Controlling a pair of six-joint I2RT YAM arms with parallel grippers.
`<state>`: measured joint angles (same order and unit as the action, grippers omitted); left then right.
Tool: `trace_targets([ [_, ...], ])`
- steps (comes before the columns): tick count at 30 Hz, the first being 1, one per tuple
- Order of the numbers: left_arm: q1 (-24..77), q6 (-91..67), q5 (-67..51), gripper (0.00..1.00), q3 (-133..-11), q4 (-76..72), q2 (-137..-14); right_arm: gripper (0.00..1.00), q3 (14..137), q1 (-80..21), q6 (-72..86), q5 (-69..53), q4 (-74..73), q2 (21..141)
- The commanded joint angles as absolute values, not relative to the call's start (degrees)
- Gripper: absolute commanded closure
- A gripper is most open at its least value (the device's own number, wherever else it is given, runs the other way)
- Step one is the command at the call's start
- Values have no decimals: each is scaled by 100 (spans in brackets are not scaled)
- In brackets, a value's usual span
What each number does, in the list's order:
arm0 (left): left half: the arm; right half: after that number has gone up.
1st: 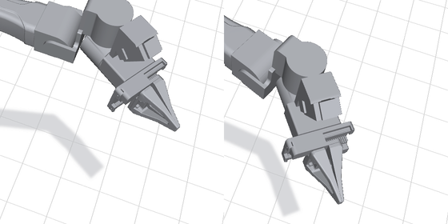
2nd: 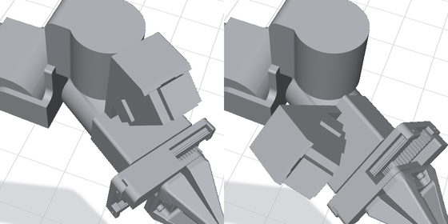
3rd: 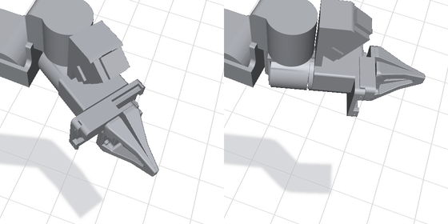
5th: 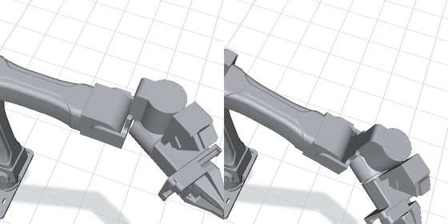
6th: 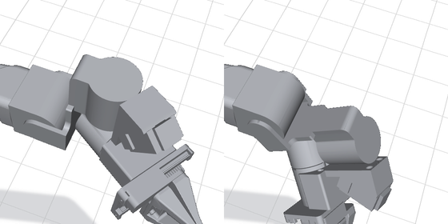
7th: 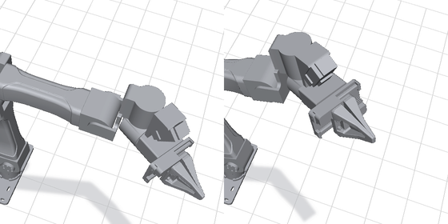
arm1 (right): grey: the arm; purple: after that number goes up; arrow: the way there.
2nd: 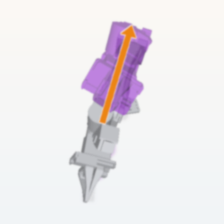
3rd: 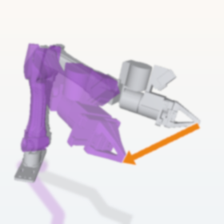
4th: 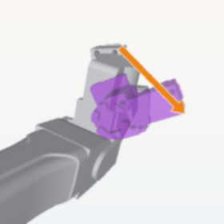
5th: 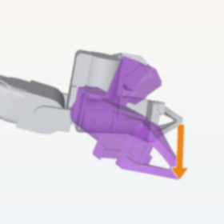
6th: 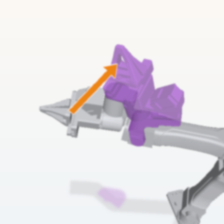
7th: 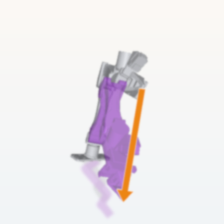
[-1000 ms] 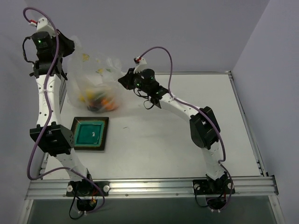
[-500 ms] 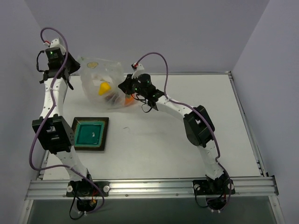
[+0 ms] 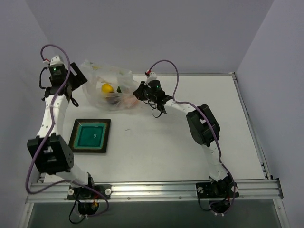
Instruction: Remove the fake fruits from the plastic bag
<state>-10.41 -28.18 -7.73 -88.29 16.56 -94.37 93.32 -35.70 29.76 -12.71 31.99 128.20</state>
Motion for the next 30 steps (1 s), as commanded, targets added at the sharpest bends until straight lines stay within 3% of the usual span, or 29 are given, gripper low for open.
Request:
trace_targets([
  [1,-538,-2699,181,18,-8474,1415,-7956,100,9185,-3507,3146,-1257,3700,12604],
  [5,253,-2636,676,18,-7806,1609,-7025,100,9141,-3516,3164,-1283,3727,12568],
  [6,377,-2698,651,22,-7578,1582,-6962,100,9132,-3507,3173,-1292,3735,12560],
  [7,674,-2690,642,29,-7507,1565,-6926,100,9114,-3516,3182,-1301,3744,12542],
  [8,833,-2681,720,45,-7480,1617,-6987,100,9071,-3516,3173,-1309,3753,12525],
  [11,1352,-2681,747,66,-7594,1609,-7302,100,9035,-3516,3173,-1301,3753,12481],
  [16,1354,-2215,861,73,-8838,1732,-8714,100,8956,-3507,3164,-1301,3744,12401],
  [25,27,-1916,343,82,-10624,2336,-11044,100,8588,-3498,3120,-1222,3797,12313],
  [30,-421,-1986,334,84,-10398,2154,-11470,100,8245,-3481,3234,-1029,4033,12331],
])
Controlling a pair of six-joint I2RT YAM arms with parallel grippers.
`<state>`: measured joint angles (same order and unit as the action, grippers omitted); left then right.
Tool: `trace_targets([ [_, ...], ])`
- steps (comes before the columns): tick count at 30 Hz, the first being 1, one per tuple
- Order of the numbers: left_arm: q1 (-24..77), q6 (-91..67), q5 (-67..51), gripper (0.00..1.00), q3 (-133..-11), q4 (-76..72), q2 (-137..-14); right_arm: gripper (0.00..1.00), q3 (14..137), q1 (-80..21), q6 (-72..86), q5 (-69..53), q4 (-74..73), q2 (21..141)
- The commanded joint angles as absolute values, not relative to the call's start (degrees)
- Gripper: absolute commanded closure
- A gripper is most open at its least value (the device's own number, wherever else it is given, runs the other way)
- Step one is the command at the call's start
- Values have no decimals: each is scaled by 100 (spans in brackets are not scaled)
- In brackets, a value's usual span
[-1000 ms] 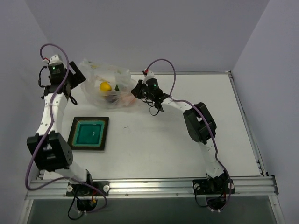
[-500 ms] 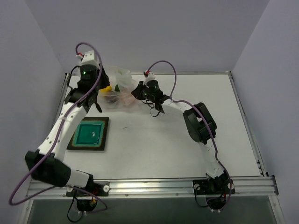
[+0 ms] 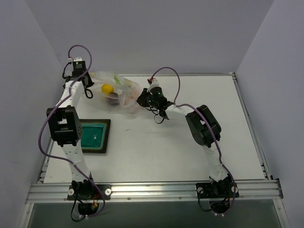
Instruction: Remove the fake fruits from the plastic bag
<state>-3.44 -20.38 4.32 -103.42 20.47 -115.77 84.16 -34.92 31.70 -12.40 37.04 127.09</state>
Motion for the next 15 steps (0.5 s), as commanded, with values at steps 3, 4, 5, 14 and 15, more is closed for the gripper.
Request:
trace_targets([
  [3,-466,-2109,193,84,-10213,1969,-11593,100,8078,-3463,3331,-862,4113,12322],
  [4,-457,-2127,167,83,-10169,1908,-11654,100,8051,-3463,3340,-792,4113,12314],
  [5,-466,-2144,63,83,-10117,1864,-11672,100,8007,-3445,3357,-730,4105,12305],
  [14,-378,-2584,-685,81,-9080,1073,-10776,65,8287,-3524,2884,-677,3280,11647],
  [15,-352,-2584,-712,81,-9044,1037,-10688,47,8392,-3542,2709,-668,3000,11559],
])
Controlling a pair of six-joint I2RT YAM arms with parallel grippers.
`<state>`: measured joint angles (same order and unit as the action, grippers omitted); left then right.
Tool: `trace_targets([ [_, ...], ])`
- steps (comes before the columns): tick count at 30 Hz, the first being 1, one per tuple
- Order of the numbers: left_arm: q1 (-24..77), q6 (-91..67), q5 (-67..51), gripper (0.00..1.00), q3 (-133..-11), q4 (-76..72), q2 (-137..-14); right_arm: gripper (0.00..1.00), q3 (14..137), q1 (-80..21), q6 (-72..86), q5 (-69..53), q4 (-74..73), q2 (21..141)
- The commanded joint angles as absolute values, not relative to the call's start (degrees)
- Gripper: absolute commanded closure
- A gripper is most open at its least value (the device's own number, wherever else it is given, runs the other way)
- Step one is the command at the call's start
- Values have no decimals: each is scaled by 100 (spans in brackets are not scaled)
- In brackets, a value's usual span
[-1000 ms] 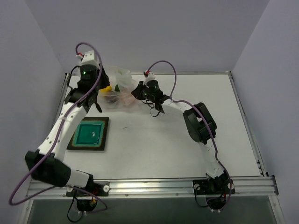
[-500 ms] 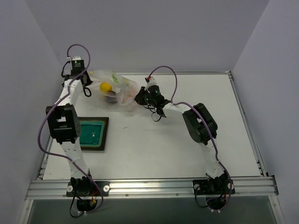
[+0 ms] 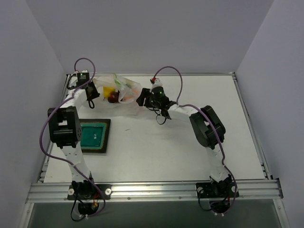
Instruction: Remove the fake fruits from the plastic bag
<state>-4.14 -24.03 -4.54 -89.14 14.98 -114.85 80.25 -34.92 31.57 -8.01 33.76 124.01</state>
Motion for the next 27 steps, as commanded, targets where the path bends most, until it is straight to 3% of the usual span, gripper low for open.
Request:
trace_targets([
  [1,-334,-2567,-695,80,-9027,1037,-10557,40,8437,-3559,2620,-659,2840,11488],
  [4,-202,-2444,-668,79,-9096,1134,-10450,24,8429,-3656,2356,-519,2453,11093],
  [10,-97,-2408,-624,79,-8983,1125,-10354,24,8393,-3936,1839,-255,1978,10380],
  [11,-88,-2408,-624,79,-8965,1125,-10354,27,8515,-4007,1741,-177,1830,10293],
  [13,-62,-2399,-624,79,-8930,1116,-10327,50,8691,-4244,1557,-114,1671,10275],
  [14,-62,-2408,-624,79,-8912,1099,-10318,77,8901,-4323,1390,-123,1583,10318],
  [17,-62,-2452,-659,79,-8851,1063,-10318,96,9550,-4569,1187,-544,1478,10790],
  [27,-62,-2470,-703,79,-8745,1011,-10292,99,12292,-4554,836,-1459,686,13208],
])
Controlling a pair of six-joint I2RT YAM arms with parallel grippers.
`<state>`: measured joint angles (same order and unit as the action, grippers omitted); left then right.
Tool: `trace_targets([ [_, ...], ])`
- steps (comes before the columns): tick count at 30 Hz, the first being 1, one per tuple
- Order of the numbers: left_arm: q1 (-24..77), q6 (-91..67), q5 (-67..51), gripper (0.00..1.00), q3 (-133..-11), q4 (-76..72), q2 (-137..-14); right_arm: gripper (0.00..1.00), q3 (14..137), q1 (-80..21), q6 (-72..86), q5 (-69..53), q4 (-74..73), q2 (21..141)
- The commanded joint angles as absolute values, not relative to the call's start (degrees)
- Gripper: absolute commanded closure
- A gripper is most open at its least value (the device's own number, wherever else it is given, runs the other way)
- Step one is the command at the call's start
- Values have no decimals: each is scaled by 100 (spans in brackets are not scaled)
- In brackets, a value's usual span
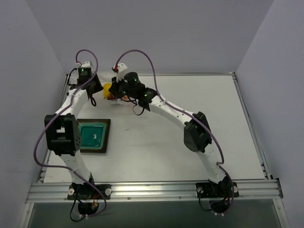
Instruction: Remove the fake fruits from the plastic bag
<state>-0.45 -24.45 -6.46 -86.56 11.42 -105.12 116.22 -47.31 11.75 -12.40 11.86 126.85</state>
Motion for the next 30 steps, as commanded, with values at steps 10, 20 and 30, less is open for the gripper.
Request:
trace_targets([
  [10,430,-2083,-194,79,-8806,1344,-10582,100,14097,-3789,150,253,694,14668],
  [20,580,-1952,-70,72,-8789,1380,-10828,100,13526,-3551,0,536,879,15073],
  [30,747,-1960,-351,49,-8859,1345,-10758,49,12280,-3586,-88,387,1046,13581],
])
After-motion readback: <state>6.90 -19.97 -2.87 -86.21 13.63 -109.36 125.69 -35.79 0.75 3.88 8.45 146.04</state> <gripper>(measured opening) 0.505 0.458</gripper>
